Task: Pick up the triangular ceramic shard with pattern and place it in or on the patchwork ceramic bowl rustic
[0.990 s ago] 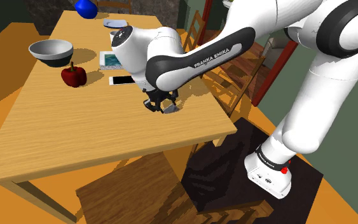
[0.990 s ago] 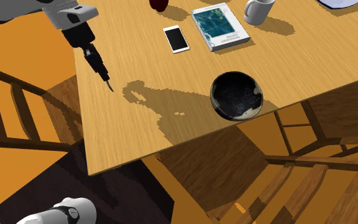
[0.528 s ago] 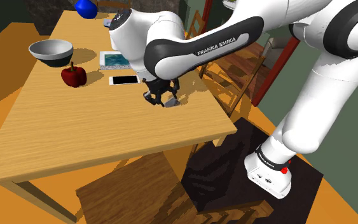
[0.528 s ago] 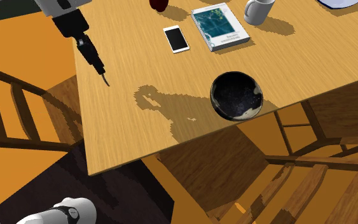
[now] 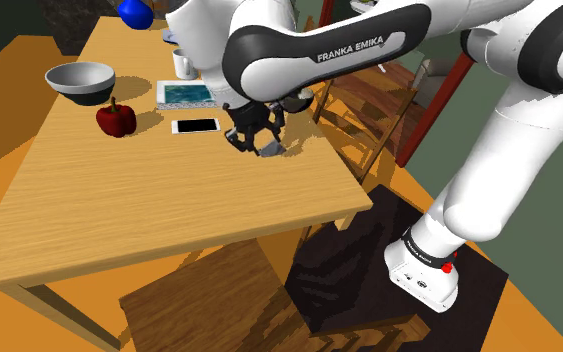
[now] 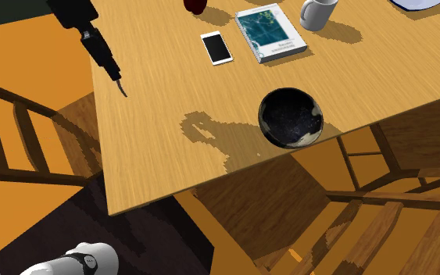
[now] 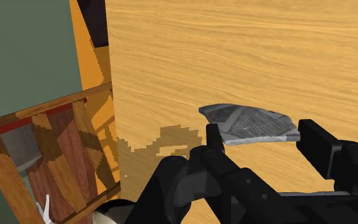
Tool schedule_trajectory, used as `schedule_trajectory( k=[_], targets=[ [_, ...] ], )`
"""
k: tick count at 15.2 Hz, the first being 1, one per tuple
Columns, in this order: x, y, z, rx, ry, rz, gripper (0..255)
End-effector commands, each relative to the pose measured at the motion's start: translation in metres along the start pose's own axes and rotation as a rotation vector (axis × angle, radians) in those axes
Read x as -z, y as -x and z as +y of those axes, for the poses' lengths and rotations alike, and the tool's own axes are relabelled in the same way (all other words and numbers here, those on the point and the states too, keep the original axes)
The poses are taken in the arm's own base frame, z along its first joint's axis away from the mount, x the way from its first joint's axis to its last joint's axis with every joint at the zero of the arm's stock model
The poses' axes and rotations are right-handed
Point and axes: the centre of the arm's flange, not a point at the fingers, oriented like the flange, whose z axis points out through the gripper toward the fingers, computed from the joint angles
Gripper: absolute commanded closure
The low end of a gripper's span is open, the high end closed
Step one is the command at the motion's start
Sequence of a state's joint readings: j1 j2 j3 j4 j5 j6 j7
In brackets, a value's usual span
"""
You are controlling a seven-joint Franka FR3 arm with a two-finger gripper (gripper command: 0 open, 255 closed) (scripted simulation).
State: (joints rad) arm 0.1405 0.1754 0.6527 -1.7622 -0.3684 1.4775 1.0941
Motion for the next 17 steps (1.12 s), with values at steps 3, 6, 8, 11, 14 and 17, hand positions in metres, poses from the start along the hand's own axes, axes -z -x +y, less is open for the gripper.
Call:
schedule_trajectory(
  k=[3,6,8,11,14,17],
  targets=[
    [0.018,-0.001,0.011,0.000,0.000,0.000,255],
    [0.032,-0.002,0.018,0.000,0.000,0.000,255],
    [0.042,-0.002,0.023,0.000,0.000,0.000,255],
    [0.043,-0.012,0.034,0.000,0.000,0.000,255],
    [0.032,-0.043,0.056,0.000,0.000,0.000,255],
    [0.021,-0.074,0.078,0.000,0.000,0.000,255]
  ],
)
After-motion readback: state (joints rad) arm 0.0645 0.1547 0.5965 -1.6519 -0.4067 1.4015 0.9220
